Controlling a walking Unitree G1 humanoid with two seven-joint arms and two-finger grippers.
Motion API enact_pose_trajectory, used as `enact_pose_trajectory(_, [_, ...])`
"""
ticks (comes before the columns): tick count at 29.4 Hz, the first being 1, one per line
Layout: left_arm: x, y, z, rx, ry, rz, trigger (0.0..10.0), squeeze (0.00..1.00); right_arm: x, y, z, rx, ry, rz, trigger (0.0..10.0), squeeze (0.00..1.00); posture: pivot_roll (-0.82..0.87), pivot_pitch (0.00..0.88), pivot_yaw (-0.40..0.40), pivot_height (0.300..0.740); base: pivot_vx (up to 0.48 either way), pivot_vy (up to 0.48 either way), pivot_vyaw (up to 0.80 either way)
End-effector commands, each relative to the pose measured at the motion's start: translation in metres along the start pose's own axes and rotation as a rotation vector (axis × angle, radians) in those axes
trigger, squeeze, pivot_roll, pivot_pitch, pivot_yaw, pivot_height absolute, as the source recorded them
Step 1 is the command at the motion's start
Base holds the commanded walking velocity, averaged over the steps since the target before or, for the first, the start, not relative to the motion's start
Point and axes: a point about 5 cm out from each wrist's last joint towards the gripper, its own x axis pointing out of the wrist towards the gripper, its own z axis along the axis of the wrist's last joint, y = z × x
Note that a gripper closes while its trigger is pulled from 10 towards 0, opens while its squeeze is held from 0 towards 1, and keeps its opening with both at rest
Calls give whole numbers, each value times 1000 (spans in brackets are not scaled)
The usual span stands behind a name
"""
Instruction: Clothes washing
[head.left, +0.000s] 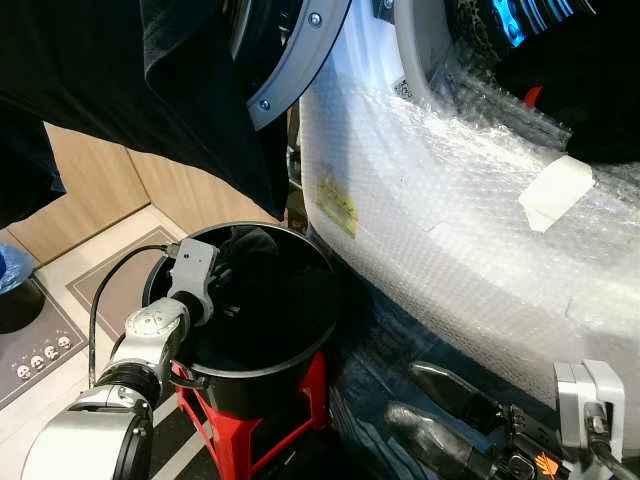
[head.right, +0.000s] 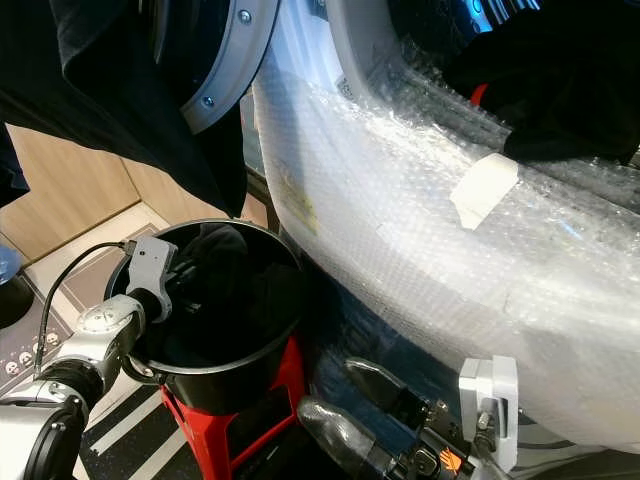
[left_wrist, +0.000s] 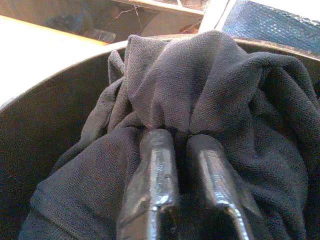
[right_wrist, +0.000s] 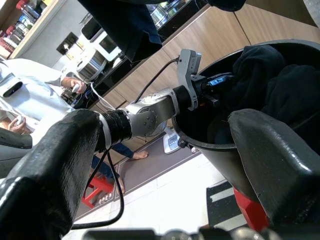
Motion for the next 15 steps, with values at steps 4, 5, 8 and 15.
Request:
enact_pose_trajectory(4, [-6, 5, -7, 4, 16, 5, 0, 0, -1, 4, 3, -17, 0, 8, 10000, 0, -189, 249, -57, 740, 0, 0, 0])
enact_pose_trajectory(5, [-6, 5, -7, 4, 14, 6, 0, 0, -1, 4, 3, -18, -1, 9, 10000, 0, -189, 247, -58, 740, 0, 0, 0])
enact_pose_trajectory(8, [-6, 6, -6, 4, 10, 10, 0, 0, 0, 3, 3, -18, -1, 10, 10000, 0, -186, 243, -58, 740, 0, 0, 0])
enact_pose_trajectory(15, [-6, 8, -4, 7, -8, 15, 0, 0, 1, 2, 4, -21, 1, 17, 10000, 0, -180, 233, -60, 740, 0, 0, 0])
